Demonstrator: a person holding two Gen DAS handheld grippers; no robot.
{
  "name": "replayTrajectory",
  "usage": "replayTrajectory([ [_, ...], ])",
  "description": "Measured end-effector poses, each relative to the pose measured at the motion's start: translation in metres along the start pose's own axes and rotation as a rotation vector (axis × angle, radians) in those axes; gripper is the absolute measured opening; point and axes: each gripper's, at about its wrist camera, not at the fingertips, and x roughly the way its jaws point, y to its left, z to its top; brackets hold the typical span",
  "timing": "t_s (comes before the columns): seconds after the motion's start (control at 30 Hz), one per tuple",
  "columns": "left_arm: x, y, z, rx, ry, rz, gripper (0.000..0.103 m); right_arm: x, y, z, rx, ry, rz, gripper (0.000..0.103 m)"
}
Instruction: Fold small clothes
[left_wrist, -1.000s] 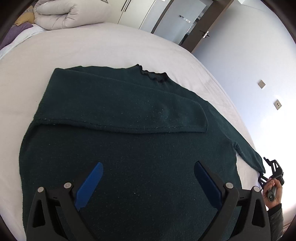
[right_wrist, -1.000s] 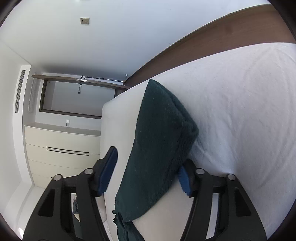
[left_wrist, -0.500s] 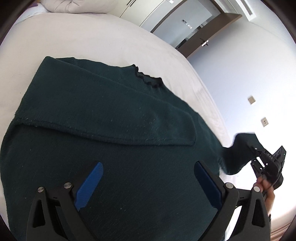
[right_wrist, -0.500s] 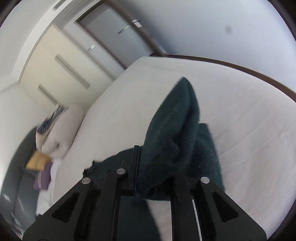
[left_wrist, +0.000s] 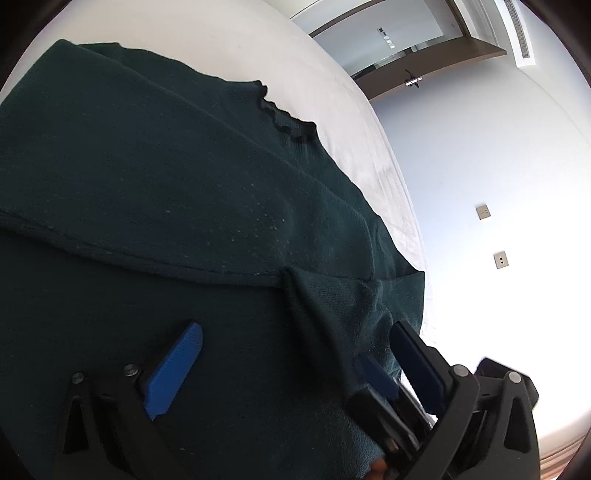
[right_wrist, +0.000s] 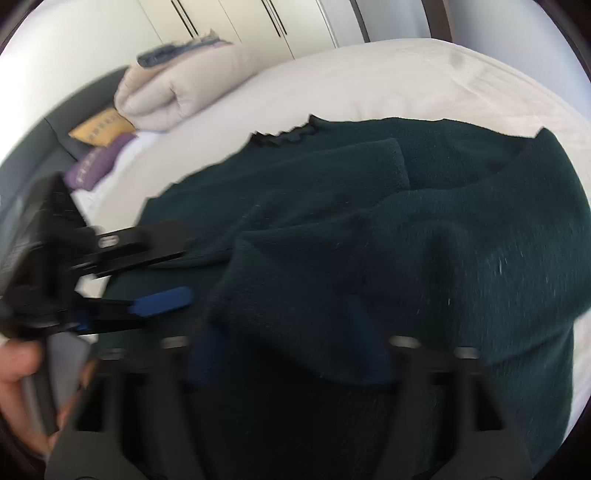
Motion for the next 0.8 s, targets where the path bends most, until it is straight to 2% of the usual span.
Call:
replayTrajectory([
  [0.03,0.003,-0.003,-0.001,0.0,0.009,0.003,0.103,-0.008,-0.001,-0.006,0.021,-0.011,0.035,0.088],
  [0.07,0.006,-0.007,-0.002,0.0,0.019,0.008,0.103,-0.019,-0.012,0.005,0.034,-0.01,0.051,0.088],
  [0.1,0.009,-0.011,-0.003,0.006,0.025,0.008,0.103,-0.044,-0.027,0.007,0.048,-0.012,0.057,0.088],
  [0.13,0.011,-0.015,-0.005,0.016,0.032,0.01,0.103,-0.052,-0.033,0.0,0.069,-0.027,0.054,0.088],
  [0.23,0.025,-0.029,-0.009,0.049,0.055,0.068,0.101,-0.077,-0.064,-0.01,0.208,-0.06,0.084,0.088],
  [0.27,0.029,-0.033,-0.01,0.059,0.06,0.081,0.095,-0.086,-0.075,-0.011,0.262,-0.074,0.114,0.086],
  [0.3,0.034,-0.039,-0.011,0.072,0.069,0.105,0.085,-0.094,-0.087,-0.017,0.314,-0.099,0.146,0.086],
  [0.33,0.038,-0.043,-0.011,0.086,0.075,0.131,0.08,-0.101,-0.095,-0.022,0.344,-0.126,0.169,0.086],
  [0.37,0.041,-0.048,-0.012,0.102,0.076,0.158,0.066,-0.103,-0.103,-0.023,0.365,-0.142,0.189,0.086],
  [0.4,0.044,-0.051,-0.011,0.113,0.082,0.176,0.047,-0.104,-0.11,-0.026,0.385,-0.16,0.221,0.086],
  [0.43,0.045,-0.052,-0.009,0.117,0.087,0.199,0.038,-0.105,-0.115,-0.028,0.396,-0.175,0.249,0.086],
  [0.5,0.041,-0.048,-0.003,0.107,0.08,0.204,0.009,-0.11,-0.124,-0.036,0.399,-0.219,0.289,0.083],
  [0.53,0.036,-0.046,0.001,0.098,0.076,0.164,0.009,-0.11,-0.127,-0.037,0.406,-0.233,0.299,0.082],
  [0.63,0.015,-0.055,0.011,0.158,0.006,0.167,0.009,-0.107,-0.132,-0.038,0.42,-0.241,0.32,0.082],
  [0.8,-0.031,-0.071,0.039,0.248,-0.137,0.151,0.009,-0.089,-0.13,-0.032,0.405,-0.229,0.301,0.082],
])
